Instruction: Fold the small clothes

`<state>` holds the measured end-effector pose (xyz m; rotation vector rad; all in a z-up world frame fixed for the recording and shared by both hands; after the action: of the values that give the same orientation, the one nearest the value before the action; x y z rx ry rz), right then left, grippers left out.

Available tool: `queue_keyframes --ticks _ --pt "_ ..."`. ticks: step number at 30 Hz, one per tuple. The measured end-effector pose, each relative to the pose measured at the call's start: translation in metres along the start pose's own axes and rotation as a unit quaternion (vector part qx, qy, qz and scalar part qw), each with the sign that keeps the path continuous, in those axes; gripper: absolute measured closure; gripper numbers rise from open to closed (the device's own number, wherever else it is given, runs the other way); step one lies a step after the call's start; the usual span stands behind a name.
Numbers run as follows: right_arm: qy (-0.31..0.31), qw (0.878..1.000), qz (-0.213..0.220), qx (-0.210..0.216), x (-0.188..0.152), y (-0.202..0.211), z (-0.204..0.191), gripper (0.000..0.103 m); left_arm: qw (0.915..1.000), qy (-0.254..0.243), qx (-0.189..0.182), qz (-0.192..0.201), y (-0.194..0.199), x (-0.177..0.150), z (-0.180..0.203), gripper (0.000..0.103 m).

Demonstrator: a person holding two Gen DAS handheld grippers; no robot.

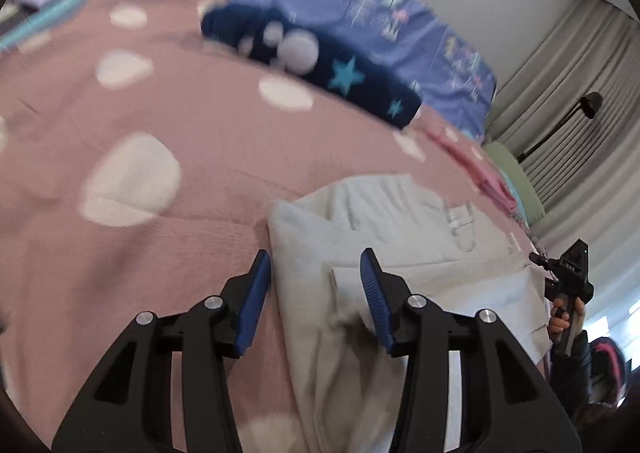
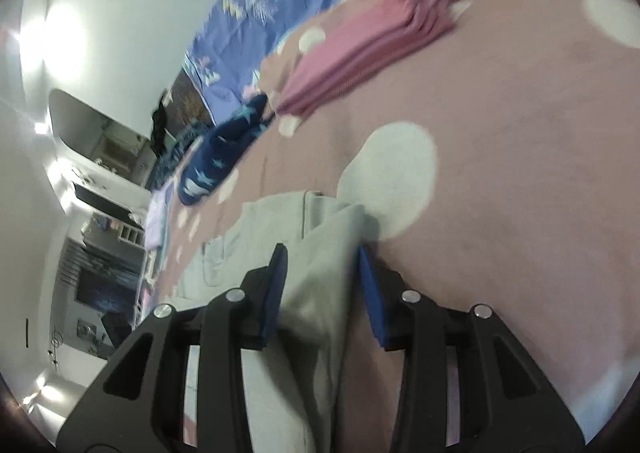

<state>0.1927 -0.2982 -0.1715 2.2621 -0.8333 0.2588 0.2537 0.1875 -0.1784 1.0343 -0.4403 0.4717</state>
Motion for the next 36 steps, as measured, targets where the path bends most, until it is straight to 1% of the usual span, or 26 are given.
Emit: queue_keyframes --ticks 1,2,3,4,5,6,7,9,10,11,12,13,14,15,17,18,20,22,23,24,26,28,30,32,36 --pt "0.013 1.0 0.0 -0.012 0.001 -0.004 -0.003 0.081 1.0 -0.007 -0.002 0.003 -0.008 0.005 0.003 0.056" --pt "0.022 1.0 0.003 -0.017 0.002 -0.002 -0.008 0.099 0.9998 -0.017 -0.002 0.009 -0.01 0.009 0.007 0.065" --pt "0.034 0.999 0.019 -0.024 0.004 0.005 -0.015 0.099 0.9997 -0.02 0.001 0.012 -0.011 0.013 0.009 0.097" --pt "0.049 0.998 0.032 -0.03 0.007 0.012 -0.023 0.099 0.9997 -0.021 0.007 0.014 -0.01 0.016 0.01 0.1" --pt "0.069 0.996 0.043 -0.034 0.008 0.022 -0.032 0.099 0.9989 -0.038 0.013 0.025 -0.005 0.019 0.016 0.1" --pt "0.09 0.994 0.054 -0.043 0.01 0.031 -0.041 0.099 0.9969 -0.064 0.026 0.038 0.001 0.02 0.021 0.1" --pt "0.105 0.991 0.061 -0.063 0.014 0.033 -0.041 0.1 0.9932 -0.095 0.049 0.046 0.004 0.02 0.025 0.1" --pt "0.139 0.98 0.066 -0.128 0.022 0.026 -0.031 0.101 0.9906 -0.114 0.068 0.034 -0.003 0.016 0.021 0.099" --pt "0.149 0.975 0.054 -0.157 0.024 0.014 -0.019 0.101 0.9903 -0.114 0.076 0.025 -0.01 0.014 0.017 0.099" --pt "0.134 0.978 0.034 -0.156 0.022 0.003 -0.008 0.101 0.9908 -0.108 0.081 0.015 -0.017 0.011 0.013 0.099" --pt "0.111 0.983 0.021 -0.146 0.019 -0.005 0.0 0.101 0.9917 -0.1 0.078 0.017 -0.019 0.011 0.011 0.099" --pt "0.093 0.986 0.026 -0.135 0.017 -0.005 0.004 0.101 0.9925 -0.095 0.075 0.021 -0.017 0.012 0.011 0.098" --pt "0.094 0.987 0.037 -0.126 0.017 0.001 0.001 0.099 0.9933 -0.084 0.07 0.038 -0.008 0.017 0.009 0.094" --pt "0.1 0.987 0.051 -0.116 0.016 0.011 -0.005 0.096 0.9932 -0.079 0.07 0.048 -0.003 0.019 0.007 0.088" --pt "0.106 0.987 0.068 -0.101 0.014 0.033 -0.013 0.095 0.9918 -0.07 0.086 0.063 0.016 0.022 0.0 0.077" --pt "0.11 0.987 0.07 -0.094 0.012 0.04 -0.017 0.095 0.992 -0.067 0.082 0.067 0.026 0.022 -0.001 0.076" --pt "0.125 0.988 0.063 -0.066 0.001 0.06 -0.033 0.093 0.9926 -0.067 0.064 0.078 0.05 0.016 0.006 0.074" --pt "0.145 0.987 0.045 -0.045 -0.016 0.069 -0.048 0.085 0.9916 -0.084 0.05 0.085 0.072 -0.001 0.019 0.067" --pt "0.16 0.986 0.035 -0.039 -0.028 0.072 -0.055 0.078 0.9907 -0.097 0.045 0.084 0.08 -0.012 0.027 0.061" --pt "0.174 0.984 0.026 -0.038 -0.038 0.074 -0.06 0.075 0.99 -0.108 0.04 0.081 0.084 -0.02 0.033 0.061" --pt "0.202 0.978 0.004 -0.046 -0.06 0.076 -0.065 0.075 0.9875 -0.143 0.036 0.057 0.088 -0.05 0.046 0.059" --pt "0.22 0.973 -0.008 -0.073 -0.079 0.071 -0.062 0.075 0.9845 -0.163 0.049 0.04 0.086 -0.07 0.051 0.058" --pt "0.223 0.97 -0.018 -0.095 -0.091 0.067 -0.054 0.074 0.9815 -0.177 0.069 0.017 0.083 -0.092 0.048 0.058" --pt "0.214 0.971 -0.02 -0.1 -0.099 0.068 -0.046 0.073 0.9818 -0.176 0.07 0.009 0.083 -0.105 0.045 0.058" --pt "0.199 0.975 -0.021 -0.101 -0.104 0.069 -0.038 0.074 0.9827 -0.169 0.075 0.01 0.085 -0.108 0.039 0.058"
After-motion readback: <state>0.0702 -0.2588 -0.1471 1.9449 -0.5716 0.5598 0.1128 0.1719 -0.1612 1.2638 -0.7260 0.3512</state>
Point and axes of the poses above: each gripper's, at about its wrist camera, not at the fingertips, and y roughly against the way its jaws point, z to its right, x to its top, the point moved 10 cm from there along -y, roughly the way its jaws point, and after that the axes turned 5 degrees about x, right-handed, at the moved point
